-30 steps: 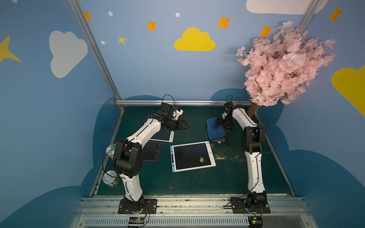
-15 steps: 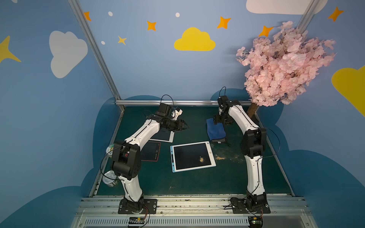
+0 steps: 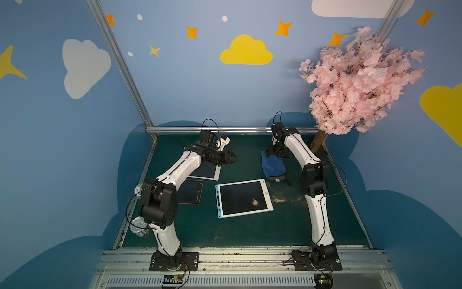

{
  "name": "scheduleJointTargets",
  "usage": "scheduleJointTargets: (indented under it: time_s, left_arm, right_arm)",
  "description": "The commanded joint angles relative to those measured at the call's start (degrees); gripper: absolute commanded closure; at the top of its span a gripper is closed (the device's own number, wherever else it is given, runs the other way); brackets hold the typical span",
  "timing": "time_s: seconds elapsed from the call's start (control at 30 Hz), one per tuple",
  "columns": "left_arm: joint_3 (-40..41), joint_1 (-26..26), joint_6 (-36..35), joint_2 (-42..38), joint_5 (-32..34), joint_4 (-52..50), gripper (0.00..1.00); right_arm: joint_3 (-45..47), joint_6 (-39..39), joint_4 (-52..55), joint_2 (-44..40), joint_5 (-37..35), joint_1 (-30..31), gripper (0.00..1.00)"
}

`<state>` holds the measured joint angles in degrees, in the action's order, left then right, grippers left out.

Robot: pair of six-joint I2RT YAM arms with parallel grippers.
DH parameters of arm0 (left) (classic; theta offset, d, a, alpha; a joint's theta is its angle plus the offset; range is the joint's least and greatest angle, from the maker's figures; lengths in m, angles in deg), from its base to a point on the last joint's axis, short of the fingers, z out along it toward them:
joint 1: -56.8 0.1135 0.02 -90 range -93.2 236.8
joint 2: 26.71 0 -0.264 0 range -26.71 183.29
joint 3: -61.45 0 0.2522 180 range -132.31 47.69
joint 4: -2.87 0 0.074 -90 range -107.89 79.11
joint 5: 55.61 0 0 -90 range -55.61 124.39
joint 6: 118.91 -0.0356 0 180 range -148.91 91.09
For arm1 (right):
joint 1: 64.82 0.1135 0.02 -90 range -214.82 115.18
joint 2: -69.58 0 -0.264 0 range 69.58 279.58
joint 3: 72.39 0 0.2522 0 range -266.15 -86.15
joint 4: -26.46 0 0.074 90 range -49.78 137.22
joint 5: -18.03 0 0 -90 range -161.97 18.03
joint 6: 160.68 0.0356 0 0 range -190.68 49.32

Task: Wipe the drawing tablet
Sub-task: Adjust the cleaning item at the center of the board, then pick up the cleaning item at the center of the board.

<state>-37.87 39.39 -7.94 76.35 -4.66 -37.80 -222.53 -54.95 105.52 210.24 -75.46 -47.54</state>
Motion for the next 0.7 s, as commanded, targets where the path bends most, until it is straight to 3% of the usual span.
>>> scheduleJointTargets:
  time_s: [0.0, 0.13, 0.3, 0.6, 0.67]
  left_arm:
    - [1.0, 0.3, -0.1, -1.7, -1.2, 0.4, 0.49]
    - [1.2, 0.4, 0.3, -1.6, -1.7, 0.9, 0.49]
    - [1.2, 0.6, 0.2, -1.9, -1.6, 0.9, 0.49]
    - [1.4, 0.9, 0.9, -1.7, -2.4, 1.4, 0.5]
    - [1.4, 0.9, 0.9, -1.9, -2.5, 1.6, 0.49]
  right_arm:
    - [-2.8, 1.4, -2.3, 2.3, 3.2, -0.8, 0.13]
    - [-4.8, -2.7, -6.6, 5.2, 8.9, -1.7, 0.21]
    - [-17.8, -7.6, 1.8, 13.3, 3.6, -1.8, 0.24]
    - [-11.2, -9.6, 4.6, 14.8, -4.4, -0.9, 0.24]
    - [-9.8, -8.4, 4.5, 14.6, -5.8, -1.1, 0.2]
